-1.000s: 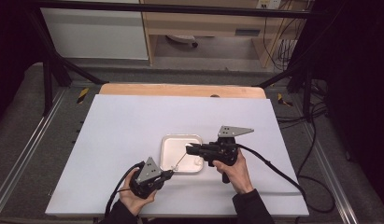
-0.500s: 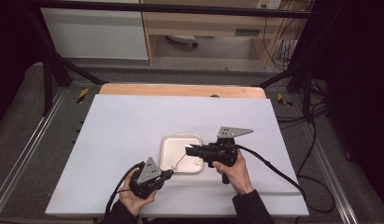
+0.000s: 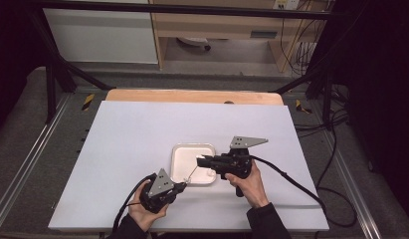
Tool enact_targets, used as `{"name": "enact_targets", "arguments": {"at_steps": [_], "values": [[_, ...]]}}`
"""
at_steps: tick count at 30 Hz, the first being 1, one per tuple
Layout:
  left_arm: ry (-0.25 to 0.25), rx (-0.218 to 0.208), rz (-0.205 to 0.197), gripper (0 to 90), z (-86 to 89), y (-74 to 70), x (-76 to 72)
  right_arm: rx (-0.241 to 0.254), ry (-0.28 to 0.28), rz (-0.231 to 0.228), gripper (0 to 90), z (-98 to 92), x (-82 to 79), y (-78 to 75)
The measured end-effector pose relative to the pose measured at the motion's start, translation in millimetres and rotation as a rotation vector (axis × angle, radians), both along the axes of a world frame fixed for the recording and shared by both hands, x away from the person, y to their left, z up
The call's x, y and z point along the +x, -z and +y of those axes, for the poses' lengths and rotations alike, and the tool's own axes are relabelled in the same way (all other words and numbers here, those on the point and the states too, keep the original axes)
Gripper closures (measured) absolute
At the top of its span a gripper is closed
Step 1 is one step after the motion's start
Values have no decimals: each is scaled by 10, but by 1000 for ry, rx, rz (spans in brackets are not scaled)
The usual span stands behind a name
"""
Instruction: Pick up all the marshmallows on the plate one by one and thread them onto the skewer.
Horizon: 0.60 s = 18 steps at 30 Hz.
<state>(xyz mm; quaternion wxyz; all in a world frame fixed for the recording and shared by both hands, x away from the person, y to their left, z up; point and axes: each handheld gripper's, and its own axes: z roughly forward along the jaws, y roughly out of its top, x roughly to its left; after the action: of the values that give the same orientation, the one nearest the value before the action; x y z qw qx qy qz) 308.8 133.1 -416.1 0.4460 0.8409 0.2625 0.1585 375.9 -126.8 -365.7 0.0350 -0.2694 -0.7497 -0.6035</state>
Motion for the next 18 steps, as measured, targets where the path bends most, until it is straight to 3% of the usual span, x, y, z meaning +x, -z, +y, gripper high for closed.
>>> {"name": "enact_targets", "arguments": {"at_steps": [18], "values": [[3, -10, 14, 894, 7, -3, 6, 2, -10, 5, 828, 1, -16, 42]]}}
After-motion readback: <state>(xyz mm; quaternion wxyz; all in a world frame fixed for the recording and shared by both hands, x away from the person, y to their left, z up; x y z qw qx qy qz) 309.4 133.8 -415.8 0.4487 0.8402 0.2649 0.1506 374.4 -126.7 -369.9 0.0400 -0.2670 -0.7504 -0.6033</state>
